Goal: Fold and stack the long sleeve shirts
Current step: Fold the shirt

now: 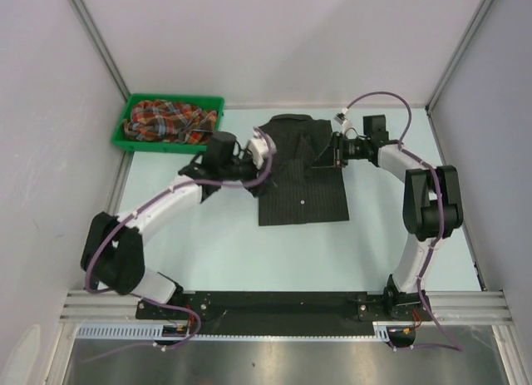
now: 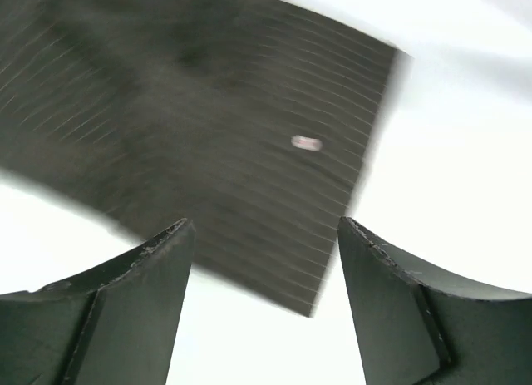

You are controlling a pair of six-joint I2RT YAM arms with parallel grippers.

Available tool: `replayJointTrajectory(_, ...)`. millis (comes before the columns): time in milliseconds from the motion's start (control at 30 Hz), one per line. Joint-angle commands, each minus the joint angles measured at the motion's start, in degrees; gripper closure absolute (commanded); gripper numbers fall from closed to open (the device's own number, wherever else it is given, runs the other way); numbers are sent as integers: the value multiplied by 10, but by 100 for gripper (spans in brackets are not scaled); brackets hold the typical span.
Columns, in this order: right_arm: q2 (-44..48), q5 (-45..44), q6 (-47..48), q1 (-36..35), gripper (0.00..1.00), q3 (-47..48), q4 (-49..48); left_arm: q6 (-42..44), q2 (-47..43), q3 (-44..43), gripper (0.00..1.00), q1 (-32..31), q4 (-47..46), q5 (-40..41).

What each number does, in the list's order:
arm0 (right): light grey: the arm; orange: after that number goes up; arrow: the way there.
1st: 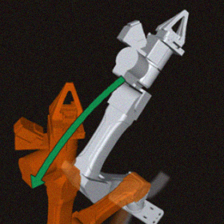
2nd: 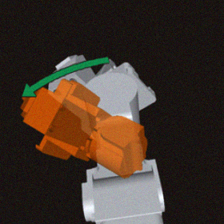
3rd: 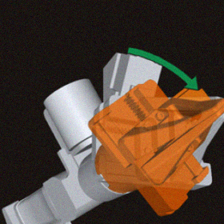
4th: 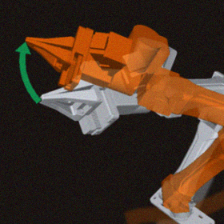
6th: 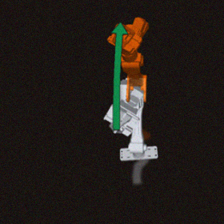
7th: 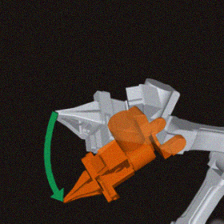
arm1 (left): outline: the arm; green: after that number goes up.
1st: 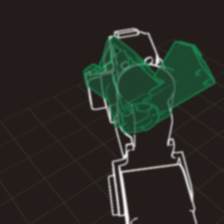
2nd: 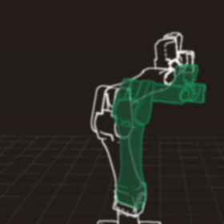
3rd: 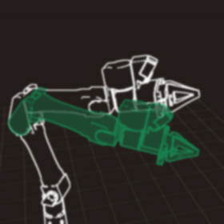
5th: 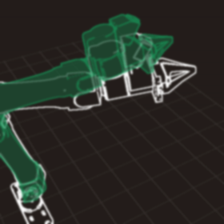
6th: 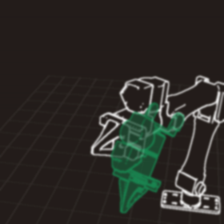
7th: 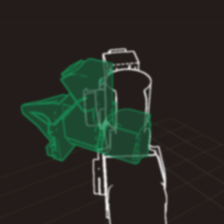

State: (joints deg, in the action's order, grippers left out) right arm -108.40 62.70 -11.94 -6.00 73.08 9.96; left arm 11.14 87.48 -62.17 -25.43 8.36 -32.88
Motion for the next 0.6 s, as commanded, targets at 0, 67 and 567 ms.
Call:
replayJointTrajectory(0,-60,-57,25,-38,81,22,30,202,-38,64,24,-83,76,128)
replayJointTrajectory(67,-87,-57,-7,-36,87,17,23,209,-40,63,24,-89,79,124)
replayJointTrajectory(567,-150,-88,-108,-22,90,-1,-126,243,15,52,23,-109,78,102)
